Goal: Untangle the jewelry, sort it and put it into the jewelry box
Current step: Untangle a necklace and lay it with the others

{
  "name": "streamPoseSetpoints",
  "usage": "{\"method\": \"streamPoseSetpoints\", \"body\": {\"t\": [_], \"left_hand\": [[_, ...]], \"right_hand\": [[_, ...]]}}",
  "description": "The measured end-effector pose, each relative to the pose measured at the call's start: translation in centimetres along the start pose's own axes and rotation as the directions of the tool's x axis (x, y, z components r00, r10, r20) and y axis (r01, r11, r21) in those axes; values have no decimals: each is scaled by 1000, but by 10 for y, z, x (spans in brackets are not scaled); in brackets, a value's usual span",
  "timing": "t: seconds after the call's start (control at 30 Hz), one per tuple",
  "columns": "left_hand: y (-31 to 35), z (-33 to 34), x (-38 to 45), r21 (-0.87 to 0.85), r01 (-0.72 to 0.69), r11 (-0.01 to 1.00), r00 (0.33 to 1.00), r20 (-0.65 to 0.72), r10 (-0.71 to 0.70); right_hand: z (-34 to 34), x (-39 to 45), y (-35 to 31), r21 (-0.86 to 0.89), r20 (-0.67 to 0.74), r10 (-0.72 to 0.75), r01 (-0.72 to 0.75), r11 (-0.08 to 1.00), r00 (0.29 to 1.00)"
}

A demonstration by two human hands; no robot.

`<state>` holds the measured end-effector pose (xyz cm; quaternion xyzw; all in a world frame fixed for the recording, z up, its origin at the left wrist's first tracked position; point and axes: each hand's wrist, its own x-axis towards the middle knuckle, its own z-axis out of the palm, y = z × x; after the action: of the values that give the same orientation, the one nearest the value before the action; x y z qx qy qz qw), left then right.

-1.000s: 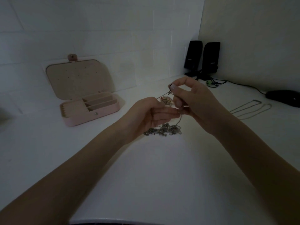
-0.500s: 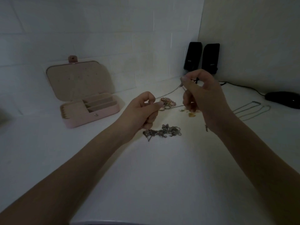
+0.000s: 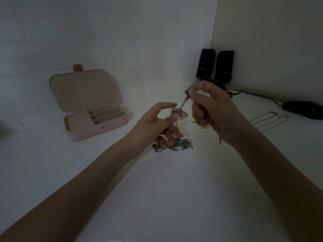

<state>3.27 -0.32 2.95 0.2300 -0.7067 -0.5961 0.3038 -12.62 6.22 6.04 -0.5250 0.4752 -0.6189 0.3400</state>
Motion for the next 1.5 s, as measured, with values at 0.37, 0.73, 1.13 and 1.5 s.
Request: {"method": "streamPoseSetpoints", "body": {"t": [0.37, 0.73, 1.13, 1.5], "left_hand": [[8, 3, -1, -51, -80, 996, 997, 2, 80], [6, 1, 0, 42, -75, 996, 988, -135, 80], [3, 1, 0, 96, -94, 991, 975, -192, 111], [-4, -6, 9, -23, 36, 999, 945, -326, -41]], "right_hand": [[2, -1, 3, -108, 121, 38, -25, 994, 992], [1, -2, 4, -180, 158, 37, -8, 984, 987], [2, -1, 5, -195, 83, 38, -21, 981, 996], [-7, 7, 8, -93, -422, -30, -11, 996, 906]]}}
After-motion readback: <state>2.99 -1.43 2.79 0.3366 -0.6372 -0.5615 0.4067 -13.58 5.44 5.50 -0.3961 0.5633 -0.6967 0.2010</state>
